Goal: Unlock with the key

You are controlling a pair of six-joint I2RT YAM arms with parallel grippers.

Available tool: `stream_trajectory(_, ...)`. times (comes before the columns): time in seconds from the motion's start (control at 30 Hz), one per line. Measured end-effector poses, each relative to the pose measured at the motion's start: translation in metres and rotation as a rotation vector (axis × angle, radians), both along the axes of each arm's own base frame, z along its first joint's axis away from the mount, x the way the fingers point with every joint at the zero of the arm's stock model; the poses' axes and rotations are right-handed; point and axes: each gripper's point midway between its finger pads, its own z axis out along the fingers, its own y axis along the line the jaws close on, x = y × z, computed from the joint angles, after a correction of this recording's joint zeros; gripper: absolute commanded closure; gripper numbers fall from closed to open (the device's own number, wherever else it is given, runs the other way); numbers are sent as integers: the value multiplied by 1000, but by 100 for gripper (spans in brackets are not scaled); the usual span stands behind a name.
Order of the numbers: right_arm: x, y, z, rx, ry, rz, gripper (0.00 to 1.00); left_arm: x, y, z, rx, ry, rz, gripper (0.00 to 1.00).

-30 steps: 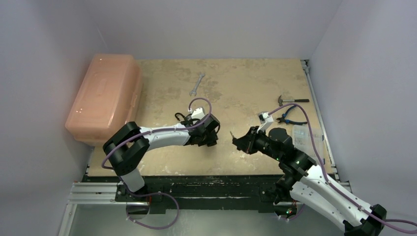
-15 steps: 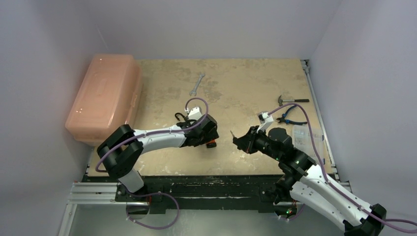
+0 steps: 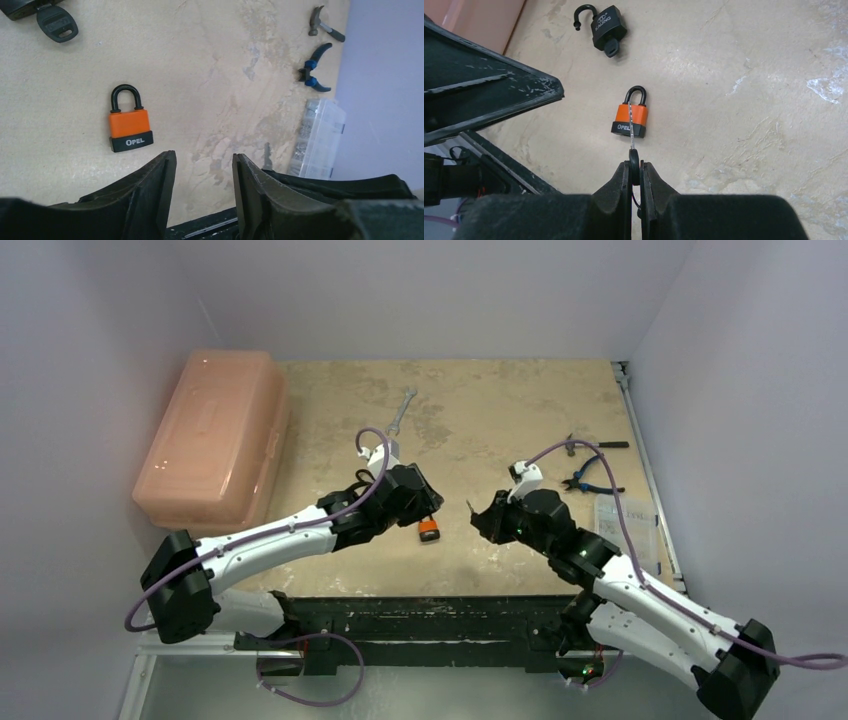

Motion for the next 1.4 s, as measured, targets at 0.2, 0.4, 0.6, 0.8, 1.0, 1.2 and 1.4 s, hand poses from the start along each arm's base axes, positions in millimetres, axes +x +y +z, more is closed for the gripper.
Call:
stream_trajectory(0.2,2,20,-2,-62,-29,30,100,-1,-2,7,-45,11,14,56)
stream_trajectory(0.4,3,38,9,-88,-76,65,100,1,-8,4,-67,23,27,63)
stream_trajectory(0.6,5,43,10,-96,-93,75,100,2,-11,-6,-57,42,28,63)
stream_trajectory(0.8,8,45,7,-116,-96,65,100,3,-13,-4,-67,36,28,60)
stream_trajectory(1.0,12,44,-3,-153,-80,47,100,3,-15,-2,-75,32,23,57)
stream_trajectory(1.2,13,46,-3,-157,-77,48,100,4,-17,1,-87,24,21,57)
stream_trajectory(1.4,12,49,1,-145,-82,59,100,7,-22,6,-105,5,15,60)
